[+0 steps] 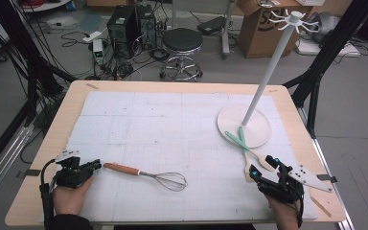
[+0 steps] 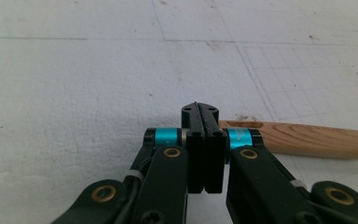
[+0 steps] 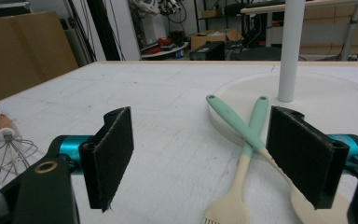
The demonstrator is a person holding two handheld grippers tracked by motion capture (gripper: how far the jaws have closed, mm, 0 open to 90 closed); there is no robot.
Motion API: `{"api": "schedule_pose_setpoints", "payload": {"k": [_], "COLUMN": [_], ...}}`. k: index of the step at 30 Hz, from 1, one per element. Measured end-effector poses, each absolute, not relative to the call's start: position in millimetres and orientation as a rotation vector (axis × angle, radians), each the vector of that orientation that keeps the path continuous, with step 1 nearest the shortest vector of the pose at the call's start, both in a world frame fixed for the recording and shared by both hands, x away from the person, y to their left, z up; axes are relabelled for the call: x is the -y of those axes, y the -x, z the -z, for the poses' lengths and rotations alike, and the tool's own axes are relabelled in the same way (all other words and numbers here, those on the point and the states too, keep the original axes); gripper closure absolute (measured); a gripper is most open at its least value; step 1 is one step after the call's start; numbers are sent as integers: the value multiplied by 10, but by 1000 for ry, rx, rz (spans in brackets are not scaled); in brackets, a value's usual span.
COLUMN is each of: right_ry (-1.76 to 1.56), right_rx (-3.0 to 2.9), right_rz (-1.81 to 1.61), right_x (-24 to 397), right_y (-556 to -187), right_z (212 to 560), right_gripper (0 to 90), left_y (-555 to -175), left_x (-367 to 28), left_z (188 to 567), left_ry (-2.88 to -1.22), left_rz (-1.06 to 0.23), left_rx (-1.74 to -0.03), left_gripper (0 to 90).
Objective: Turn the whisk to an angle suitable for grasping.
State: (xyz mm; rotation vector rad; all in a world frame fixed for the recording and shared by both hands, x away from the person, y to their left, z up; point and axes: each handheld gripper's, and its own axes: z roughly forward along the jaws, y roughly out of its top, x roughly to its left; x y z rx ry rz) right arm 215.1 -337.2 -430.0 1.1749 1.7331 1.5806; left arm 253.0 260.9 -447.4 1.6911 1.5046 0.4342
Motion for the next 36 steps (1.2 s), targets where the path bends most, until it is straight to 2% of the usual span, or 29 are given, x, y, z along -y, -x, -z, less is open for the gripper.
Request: {"api": "schedule_pose_setpoints", "payload": {"k": [15,29,36], "right_ry": [-1168,-1171,-1167], "right_rx": [-1728,-1719,-1716], "right_rz": [-1578,-1588,-1589], "right_x": [3381,3405,3419], "right_y": [-2149,-2141,-2141], "right_z": [4299,4288,4284], "right_gripper": [221,221,221], "left_y": [-2657,-2662,-2705], "left_x": [-2499,-1701,-1518], "left_z": [4517,4496,4513], "left_ry": [-1771,-1895,-1896], "left_rz": [-340,-294,-274], "left_rx": [-1449,-1301,-1263], "left_gripper": [898,897,897]}}
